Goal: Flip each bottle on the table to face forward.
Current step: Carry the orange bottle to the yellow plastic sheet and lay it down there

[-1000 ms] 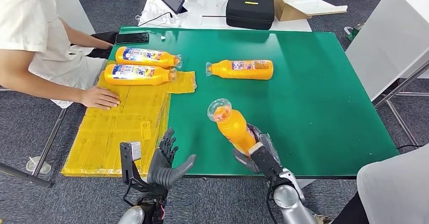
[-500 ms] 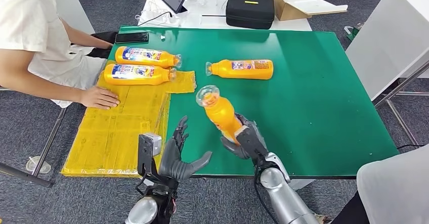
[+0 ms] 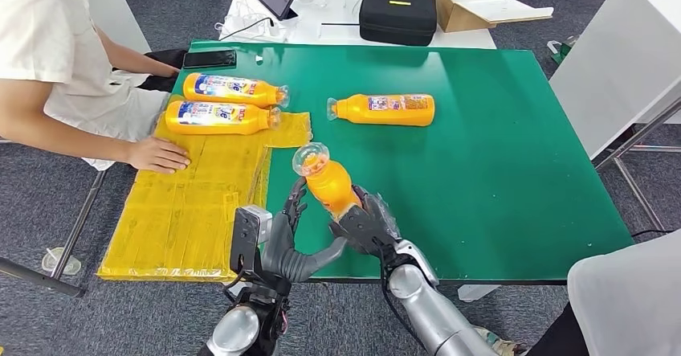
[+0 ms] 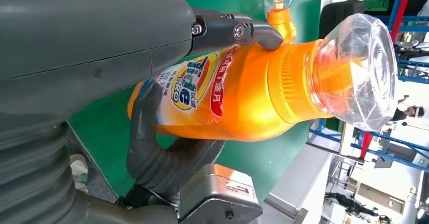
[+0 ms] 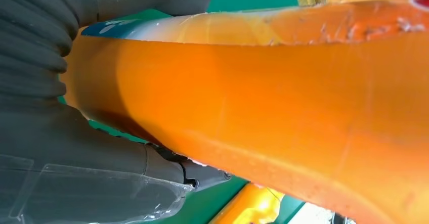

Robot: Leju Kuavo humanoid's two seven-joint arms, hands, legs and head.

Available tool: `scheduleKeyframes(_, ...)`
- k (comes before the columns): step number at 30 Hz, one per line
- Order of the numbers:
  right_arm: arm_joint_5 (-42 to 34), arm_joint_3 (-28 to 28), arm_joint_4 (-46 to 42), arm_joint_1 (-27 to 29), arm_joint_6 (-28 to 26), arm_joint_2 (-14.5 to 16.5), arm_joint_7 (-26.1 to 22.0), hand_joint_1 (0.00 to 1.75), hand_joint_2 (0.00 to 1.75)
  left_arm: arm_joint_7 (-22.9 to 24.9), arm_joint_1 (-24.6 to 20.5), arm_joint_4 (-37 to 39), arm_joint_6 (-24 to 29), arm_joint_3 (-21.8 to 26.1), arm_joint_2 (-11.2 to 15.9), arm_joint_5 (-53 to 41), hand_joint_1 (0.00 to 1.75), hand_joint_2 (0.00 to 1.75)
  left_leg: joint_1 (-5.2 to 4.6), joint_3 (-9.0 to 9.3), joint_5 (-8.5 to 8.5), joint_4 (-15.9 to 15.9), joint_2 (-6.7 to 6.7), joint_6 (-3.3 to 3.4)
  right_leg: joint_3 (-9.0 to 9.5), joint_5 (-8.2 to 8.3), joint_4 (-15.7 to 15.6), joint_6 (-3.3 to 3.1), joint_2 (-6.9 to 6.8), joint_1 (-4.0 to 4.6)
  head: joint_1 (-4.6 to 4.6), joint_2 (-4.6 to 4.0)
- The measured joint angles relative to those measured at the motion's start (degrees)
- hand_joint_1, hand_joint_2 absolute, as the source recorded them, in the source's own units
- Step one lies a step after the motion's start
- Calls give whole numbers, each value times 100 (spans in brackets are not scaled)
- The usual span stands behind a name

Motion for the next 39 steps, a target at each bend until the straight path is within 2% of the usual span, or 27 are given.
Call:
scheduleKeyframes(9,247,203,-67,19,-325,17,-96,175,175,86,-28,55,47,86,-41,478,0,175,0,-1,0,0,1,0,-2,0,0,0,0,2,0,0)
scheduleKeyframes(17,447,295,-344,84,-929,5,-77,175,175,-118,69,-71,276,174,-60,840,0,175,0,-4,0,0,1,-1,-6,0,0,0,1,0,1,0)
scheduleKeyframes(24,752,349,-417,93,-1225,-11,30,175,175,-238,161,-147,461,196,-69,994,0,175,0,-7,0,0,1,0,-8,0,0,0,0,0,1,0)
scheduleKeyframes(30,815,403,-488,89,-1236,-11,157,175,175,-565,221,-221,715,200,-88,893,0,175,0,-7,0,0,1,-1,-10,0,0,0,0,1,1,-1)
scheduleKeyframes(39,802,425,-515,88,-1236,-11,166,175,175,-617,233,-261,755,202,-90,887,0,175,0,-9,0,0,1,-1,-12,0,0,0,1,0,-1,-1)
